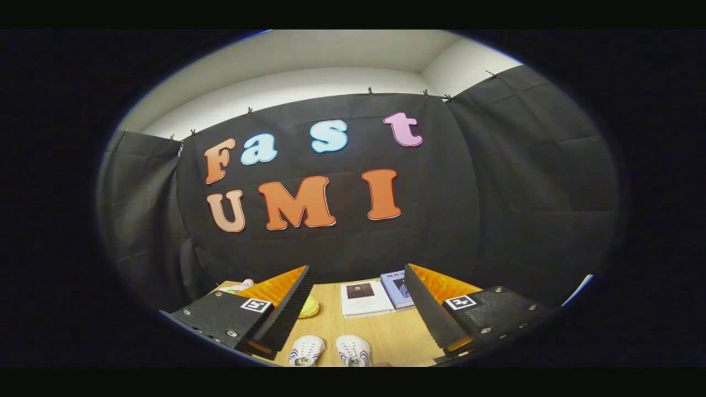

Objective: Open the storage box then place both shoes into the box .Put the left shoe in first, then the right shoe, with the right side of both shoes facing outward in a uniform manner.

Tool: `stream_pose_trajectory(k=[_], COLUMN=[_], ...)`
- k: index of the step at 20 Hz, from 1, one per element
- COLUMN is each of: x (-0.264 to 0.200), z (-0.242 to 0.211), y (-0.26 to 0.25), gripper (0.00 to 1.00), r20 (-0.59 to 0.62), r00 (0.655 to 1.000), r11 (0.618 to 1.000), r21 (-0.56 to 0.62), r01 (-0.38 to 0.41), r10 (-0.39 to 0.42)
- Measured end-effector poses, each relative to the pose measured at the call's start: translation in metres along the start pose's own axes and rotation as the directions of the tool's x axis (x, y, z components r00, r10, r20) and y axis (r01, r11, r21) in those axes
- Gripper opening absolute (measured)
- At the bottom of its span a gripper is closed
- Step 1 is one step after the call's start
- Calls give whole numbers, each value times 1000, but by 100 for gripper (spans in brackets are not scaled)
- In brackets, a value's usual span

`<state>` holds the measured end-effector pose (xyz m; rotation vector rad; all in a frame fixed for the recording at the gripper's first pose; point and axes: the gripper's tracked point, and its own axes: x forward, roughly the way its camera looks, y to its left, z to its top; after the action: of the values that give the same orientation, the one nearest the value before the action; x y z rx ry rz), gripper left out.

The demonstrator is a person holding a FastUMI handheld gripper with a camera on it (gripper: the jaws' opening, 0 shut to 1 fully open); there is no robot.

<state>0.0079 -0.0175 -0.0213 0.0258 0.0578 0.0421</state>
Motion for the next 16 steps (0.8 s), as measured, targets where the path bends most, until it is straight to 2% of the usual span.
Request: stream_pose_trajectory(k=[3,11,16], x=[6,23,30], z=[-7,-23,-44], y=[-6,-5,10], gripper=[98,99,98], r20=[-18,-46,-96], r00=[1000,997,984], r11=[1000,997,988], r21=[-19,-43,43], r01=[-1,-62,-146], r10=[1,60,150])
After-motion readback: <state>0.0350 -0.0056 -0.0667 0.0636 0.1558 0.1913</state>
